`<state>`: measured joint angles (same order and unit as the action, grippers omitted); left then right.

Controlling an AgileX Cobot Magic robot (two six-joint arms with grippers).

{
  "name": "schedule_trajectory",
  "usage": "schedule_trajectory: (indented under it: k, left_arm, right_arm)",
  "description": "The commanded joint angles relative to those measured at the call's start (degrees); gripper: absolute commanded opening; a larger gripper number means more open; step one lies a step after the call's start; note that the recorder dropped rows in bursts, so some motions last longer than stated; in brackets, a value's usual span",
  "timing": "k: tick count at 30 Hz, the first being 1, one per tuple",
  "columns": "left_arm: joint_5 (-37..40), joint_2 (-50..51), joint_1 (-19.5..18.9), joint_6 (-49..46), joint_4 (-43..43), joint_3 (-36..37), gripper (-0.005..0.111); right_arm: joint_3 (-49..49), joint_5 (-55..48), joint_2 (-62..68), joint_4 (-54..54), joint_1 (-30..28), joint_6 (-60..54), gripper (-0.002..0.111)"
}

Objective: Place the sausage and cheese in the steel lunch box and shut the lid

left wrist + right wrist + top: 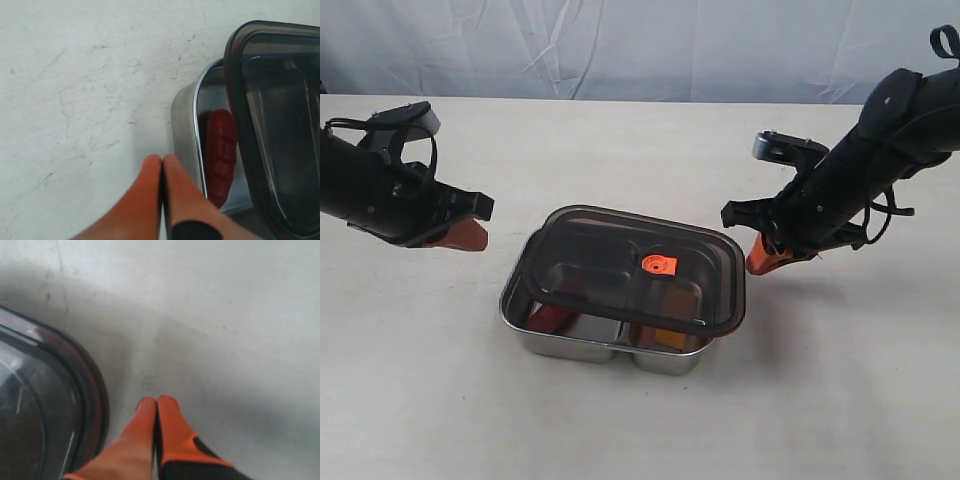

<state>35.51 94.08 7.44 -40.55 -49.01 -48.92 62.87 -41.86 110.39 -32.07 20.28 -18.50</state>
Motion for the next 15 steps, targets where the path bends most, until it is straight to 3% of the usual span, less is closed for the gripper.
schedule_trajectory:
  k: [1, 15]
  left_arm:
    - [-0.3, -0.4, 0.1, 0.1, 0.5, -0.1, 0.0]
    - [-0.1, -0.4, 0.1, 0.1, 1.0, -0.1, 0.0]
  right_arm:
    - [0.3, 0.1, -0.2, 0.1, 2.1, -0.3, 0.0]
    - [0.3, -0.3, -1.7, 0.9, 3.7, -0.4, 0.0]
